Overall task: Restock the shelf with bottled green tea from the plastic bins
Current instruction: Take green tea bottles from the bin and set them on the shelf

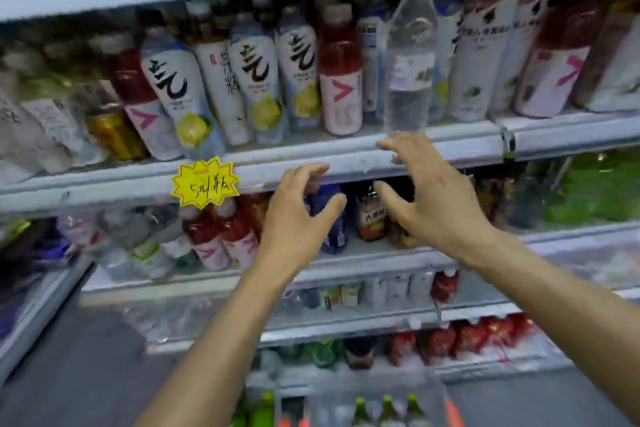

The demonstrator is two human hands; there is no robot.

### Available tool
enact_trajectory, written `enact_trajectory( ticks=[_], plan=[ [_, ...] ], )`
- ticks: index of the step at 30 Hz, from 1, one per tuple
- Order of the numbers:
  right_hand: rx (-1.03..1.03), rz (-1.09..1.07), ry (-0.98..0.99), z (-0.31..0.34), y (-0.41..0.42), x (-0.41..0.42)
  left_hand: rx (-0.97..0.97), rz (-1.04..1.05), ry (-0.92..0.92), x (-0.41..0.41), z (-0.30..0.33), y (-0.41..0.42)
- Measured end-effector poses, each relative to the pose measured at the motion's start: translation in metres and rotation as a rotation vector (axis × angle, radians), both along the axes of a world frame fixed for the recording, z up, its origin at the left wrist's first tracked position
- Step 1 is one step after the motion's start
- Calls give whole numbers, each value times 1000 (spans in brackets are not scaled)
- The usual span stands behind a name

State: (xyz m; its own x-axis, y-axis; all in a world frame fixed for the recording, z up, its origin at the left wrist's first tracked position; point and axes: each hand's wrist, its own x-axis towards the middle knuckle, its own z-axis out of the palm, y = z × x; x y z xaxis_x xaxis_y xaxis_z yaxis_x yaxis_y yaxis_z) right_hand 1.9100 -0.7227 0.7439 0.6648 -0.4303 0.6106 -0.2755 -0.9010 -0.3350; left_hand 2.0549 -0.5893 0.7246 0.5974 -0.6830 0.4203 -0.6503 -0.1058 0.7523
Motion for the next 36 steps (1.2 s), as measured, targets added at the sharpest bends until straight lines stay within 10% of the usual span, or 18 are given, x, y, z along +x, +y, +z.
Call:
enact_trajectory(
  ticks=[17,36],
  plan=[
    [1122,-277,925,-392,45,-91,806,103,923,-72,-407,77],
    [1202,-461,993,-706,82,-63,1068,209,760,-114,-693,46]
  ],
)
